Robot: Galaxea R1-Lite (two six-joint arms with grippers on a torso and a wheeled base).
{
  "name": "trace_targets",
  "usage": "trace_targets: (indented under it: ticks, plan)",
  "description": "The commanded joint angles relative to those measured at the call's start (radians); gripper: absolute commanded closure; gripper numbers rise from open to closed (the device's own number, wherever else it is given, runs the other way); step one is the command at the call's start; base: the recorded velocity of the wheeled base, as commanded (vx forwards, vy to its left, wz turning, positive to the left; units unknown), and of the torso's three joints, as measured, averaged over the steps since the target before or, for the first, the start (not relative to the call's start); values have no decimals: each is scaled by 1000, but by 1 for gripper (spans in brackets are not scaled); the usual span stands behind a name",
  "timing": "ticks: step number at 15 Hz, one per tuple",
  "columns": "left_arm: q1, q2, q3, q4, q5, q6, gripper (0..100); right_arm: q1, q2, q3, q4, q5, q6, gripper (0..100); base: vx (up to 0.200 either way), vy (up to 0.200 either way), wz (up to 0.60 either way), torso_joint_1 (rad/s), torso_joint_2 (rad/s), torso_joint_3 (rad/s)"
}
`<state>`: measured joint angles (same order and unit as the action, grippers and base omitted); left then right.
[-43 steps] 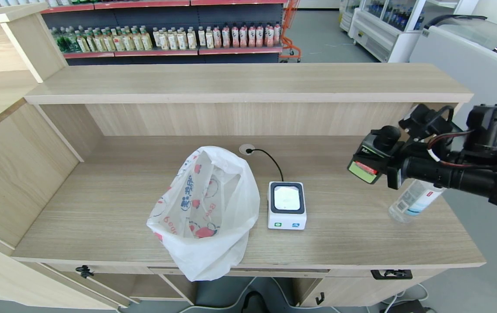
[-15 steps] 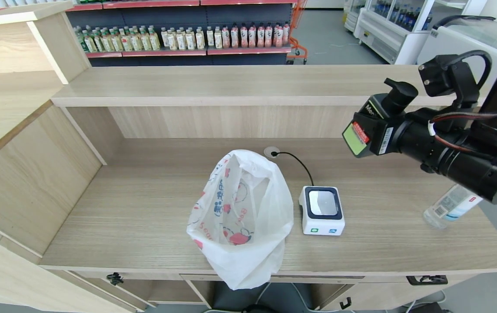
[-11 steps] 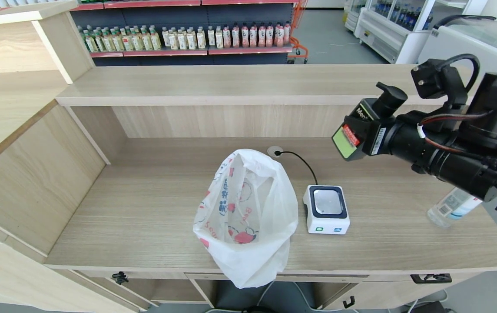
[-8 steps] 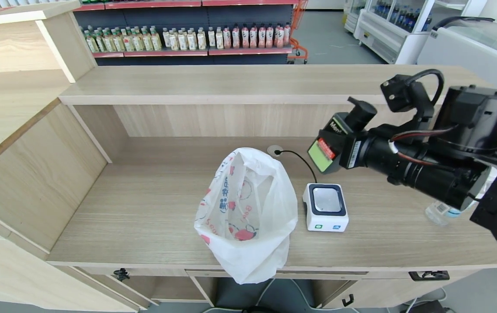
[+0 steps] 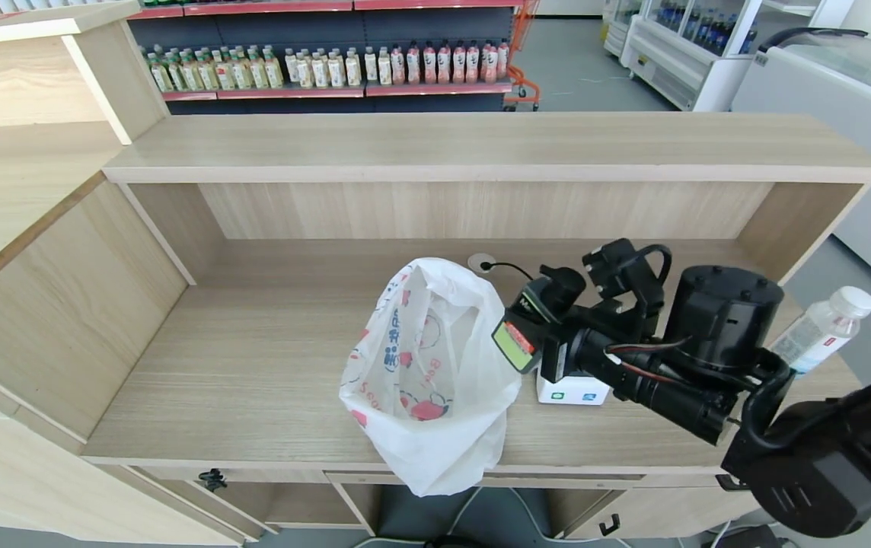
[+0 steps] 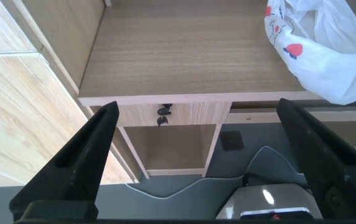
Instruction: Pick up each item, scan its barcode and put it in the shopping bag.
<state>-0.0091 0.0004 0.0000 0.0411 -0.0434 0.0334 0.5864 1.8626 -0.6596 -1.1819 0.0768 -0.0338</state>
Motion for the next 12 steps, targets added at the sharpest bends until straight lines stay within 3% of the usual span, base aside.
trace_targets:
  ticks: [1, 5, 7, 12]
  plan:
    - [0, 0, 0, 0, 0, 0, 0, -49, 139, 23, -68, 74, -21, 100, 0, 0, 0, 0, 0, 0]
    - [0, 0, 0, 0, 0, 0, 0, -40, 233, -61, -94, 124, -14, 100, 0, 0, 0, 0, 0, 0]
    - [0, 0, 0, 0, 0, 0, 0, -40, 260, -87, -119, 204, -6, 100, 0, 0, 0, 0, 0, 0]
    - [0, 0, 0, 0, 0, 0, 0, -37, 330, -110, -191, 221, 31, 100, 0, 0, 0, 0, 0, 0]
